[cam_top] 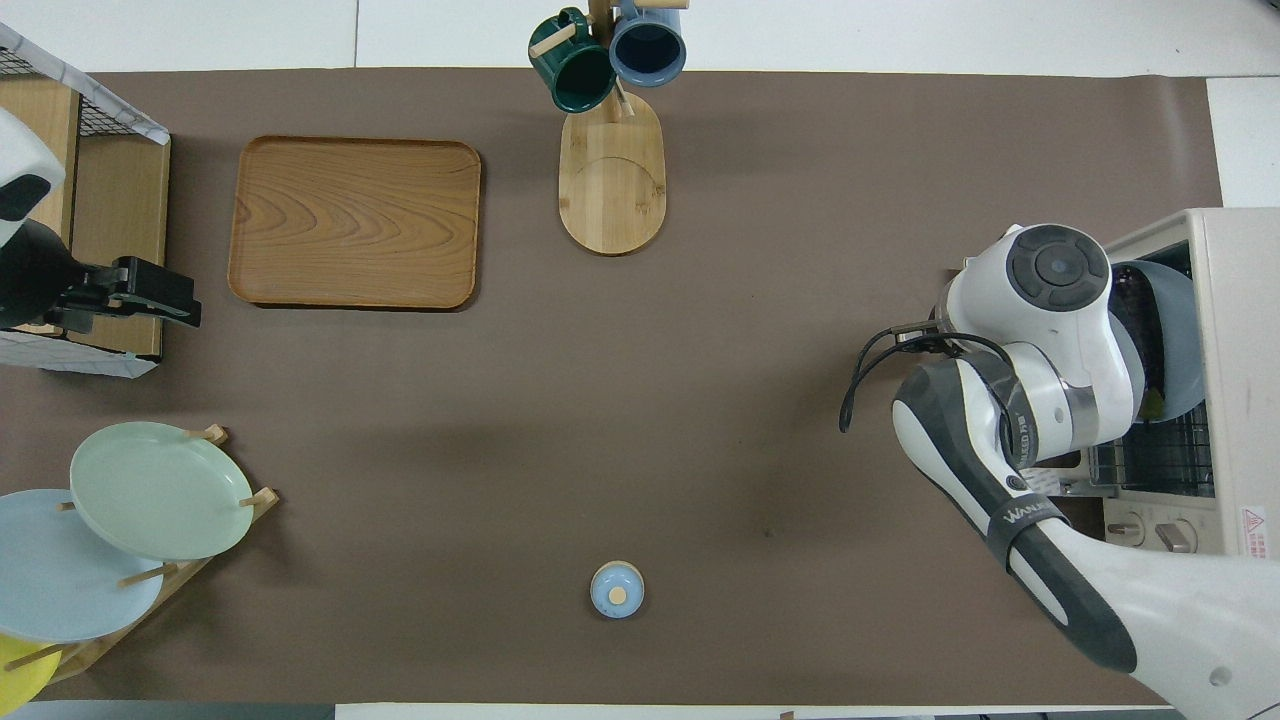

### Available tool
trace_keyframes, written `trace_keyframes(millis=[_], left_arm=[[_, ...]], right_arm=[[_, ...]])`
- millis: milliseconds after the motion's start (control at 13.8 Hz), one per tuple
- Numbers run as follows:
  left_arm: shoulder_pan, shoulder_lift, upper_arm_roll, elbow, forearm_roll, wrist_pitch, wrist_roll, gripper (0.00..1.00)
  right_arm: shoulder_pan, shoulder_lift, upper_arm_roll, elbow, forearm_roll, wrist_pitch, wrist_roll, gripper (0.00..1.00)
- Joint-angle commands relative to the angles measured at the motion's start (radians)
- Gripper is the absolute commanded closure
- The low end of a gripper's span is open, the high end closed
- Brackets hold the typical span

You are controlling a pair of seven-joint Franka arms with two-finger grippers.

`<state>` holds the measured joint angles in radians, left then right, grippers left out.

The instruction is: Put eggplant into oven

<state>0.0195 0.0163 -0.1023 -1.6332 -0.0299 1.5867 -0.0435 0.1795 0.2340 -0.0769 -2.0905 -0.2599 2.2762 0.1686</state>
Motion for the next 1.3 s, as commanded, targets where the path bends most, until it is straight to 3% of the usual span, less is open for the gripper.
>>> trace_keyframes(millis=[0, 868, 1230], left_arm=[[0.01, -0.022, -0.005, -0.025, 0.008, 0.016, 0.008, 0.0], [0.01, -0.022, -0.007, -0.025, 0.008, 0.016, 0.008, 0.0], [0.01, -0.022, -0.005, -0.025, 0.01, 0.016, 0.008, 0.0]], right_arm=[[-0.014, -0.002, 0.008, -0.014, -0.021, 0.008, 0.002, 1.0], [-0.026, 0.007, 0.006, -0.016, -0.073, 0.013, -0.032, 1.0], [-0.029, -0.028, 0.005, 0.071, -0.111, -0.124, -0.177, 1.0]])
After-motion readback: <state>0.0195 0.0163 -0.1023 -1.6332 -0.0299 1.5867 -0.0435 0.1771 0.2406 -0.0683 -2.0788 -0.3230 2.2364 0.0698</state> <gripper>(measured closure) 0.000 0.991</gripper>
